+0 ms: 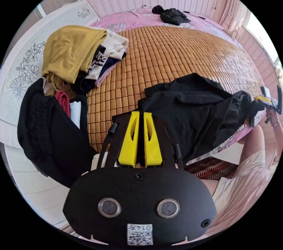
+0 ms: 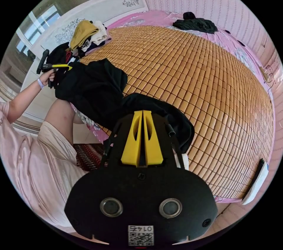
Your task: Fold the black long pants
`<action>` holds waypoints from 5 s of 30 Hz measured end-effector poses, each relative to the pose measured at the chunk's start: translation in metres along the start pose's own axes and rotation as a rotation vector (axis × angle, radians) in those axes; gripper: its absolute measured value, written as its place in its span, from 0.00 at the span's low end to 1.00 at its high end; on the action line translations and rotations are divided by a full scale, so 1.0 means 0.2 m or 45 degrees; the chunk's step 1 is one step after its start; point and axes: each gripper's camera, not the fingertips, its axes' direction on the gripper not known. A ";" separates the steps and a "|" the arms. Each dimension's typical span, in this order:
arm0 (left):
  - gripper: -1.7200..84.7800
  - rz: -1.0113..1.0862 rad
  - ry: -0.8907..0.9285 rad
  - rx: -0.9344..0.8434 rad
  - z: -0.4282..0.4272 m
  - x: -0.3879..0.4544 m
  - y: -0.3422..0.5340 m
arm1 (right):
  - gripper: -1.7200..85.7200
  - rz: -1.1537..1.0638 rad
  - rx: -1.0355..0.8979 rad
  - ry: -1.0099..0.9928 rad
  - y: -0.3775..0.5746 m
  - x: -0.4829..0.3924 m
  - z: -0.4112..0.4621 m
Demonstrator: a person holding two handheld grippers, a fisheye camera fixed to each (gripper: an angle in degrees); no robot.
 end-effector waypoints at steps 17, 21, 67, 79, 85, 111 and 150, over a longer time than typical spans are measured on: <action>0.02 0.072 0.111 1.163 -1.36 -0.13 0.12 | 0.02 0.432 1.133 0.373 0.48 0.92 -1.46; 0.02 0.170 0.184 1.026 -1.23 -0.11 0.46 | 0.04 0.714 0.717 0.333 0.82 1.18 -1.09; 0.04 -0.319 0.309 0.697 -0.42 -0.50 1.04 | 0.07 0.232 0.334 -0.429 0.51 1.02 -0.37; 0.01 -0.645 0.097 0.143 -0.12 -0.58 1.26 | 0.13 0.553 0.179 -0.117 0.69 1.19 -0.13; 0.01 -0.434 0.205 0.111 0.03 -0.44 0.80 | 0.17 0.759 0.231 -0.005 0.28 1.30 0.14; 0.01 0.002 0.479 0.077 0.27 0.48 -0.11 | 0.04 0.432 0.543 -0.140 0.58 0.89 -0.43; 0.01 0.658 0.168 -0.168 0.63 1.66 -0.72 | 0.03 0.148 0.237 0.198 0.14 0.73 -0.48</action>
